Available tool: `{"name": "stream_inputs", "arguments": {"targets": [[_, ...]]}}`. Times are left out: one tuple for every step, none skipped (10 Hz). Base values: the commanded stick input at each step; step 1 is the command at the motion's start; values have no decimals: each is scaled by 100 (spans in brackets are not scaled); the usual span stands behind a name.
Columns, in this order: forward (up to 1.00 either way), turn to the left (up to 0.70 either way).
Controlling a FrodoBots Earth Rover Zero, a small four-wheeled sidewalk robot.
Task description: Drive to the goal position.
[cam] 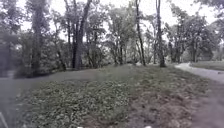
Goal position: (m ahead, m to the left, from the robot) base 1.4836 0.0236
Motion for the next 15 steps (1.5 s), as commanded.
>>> {"name": "stream_inputs", "arguments": {"targets": [[69,0],[69,0],[69,0],[69,0],[69,0],[69,1],[69,1],[69,1],[69,0],[69,0],[69,0],[69,1],[69,2],[69,3],[69,4]]}}
